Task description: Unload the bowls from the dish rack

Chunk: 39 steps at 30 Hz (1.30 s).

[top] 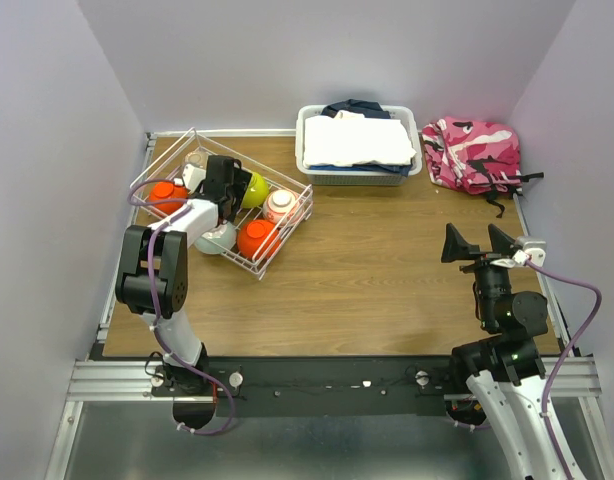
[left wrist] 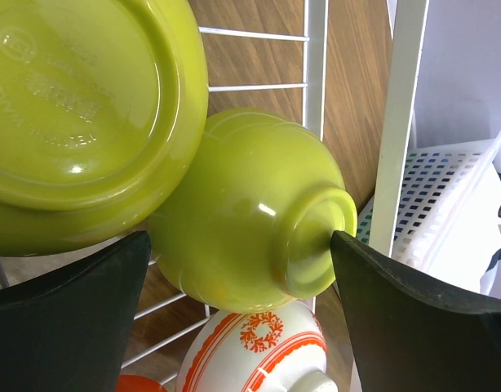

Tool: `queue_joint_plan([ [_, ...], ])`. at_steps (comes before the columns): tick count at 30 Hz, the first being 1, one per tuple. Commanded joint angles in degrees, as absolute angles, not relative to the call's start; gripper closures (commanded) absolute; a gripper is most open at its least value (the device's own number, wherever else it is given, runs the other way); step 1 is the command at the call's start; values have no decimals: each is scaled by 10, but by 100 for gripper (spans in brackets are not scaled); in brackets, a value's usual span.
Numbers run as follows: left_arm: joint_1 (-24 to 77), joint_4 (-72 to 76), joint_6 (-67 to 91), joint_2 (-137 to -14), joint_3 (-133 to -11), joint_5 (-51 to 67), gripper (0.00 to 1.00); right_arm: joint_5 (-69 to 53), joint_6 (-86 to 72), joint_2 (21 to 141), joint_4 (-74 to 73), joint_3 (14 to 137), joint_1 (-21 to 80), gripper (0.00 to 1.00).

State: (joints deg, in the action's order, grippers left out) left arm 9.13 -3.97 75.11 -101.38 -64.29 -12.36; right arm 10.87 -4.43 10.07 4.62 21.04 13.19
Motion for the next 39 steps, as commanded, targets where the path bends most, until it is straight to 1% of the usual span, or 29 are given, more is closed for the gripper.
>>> queue_joint_plan([
  [1,91,-94,743,-1054,-604,-130,1,120,-43,94,50,204,137,0],
  [12,91,-41,738,-1039,-581,-132,2,120,-42,95,50,203,138,0],
  [15,91,-28,737,-1022,-575,-134,7,120,-42,95,50,203,137,0],
  [22,91,-3,727,-986,-565,-142,24,120,-42,93,51,203,138,0],
  [30,91,33,720,-963,-554,-138,28,121,-42,91,49,203,137,0],
  [31,91,35,720,-962,-551,-135,32,120,-42,91,49,203,137,0],
  [36,91,50,726,-947,-539,-130,35,121,-41,91,49,204,138,0],
  [37,91,53,728,-943,-534,-131,39,121,-41,91,49,204,137,0],
  [39,91,57,730,-933,-530,-130,40,120,-41,91,48,204,138,0],
])
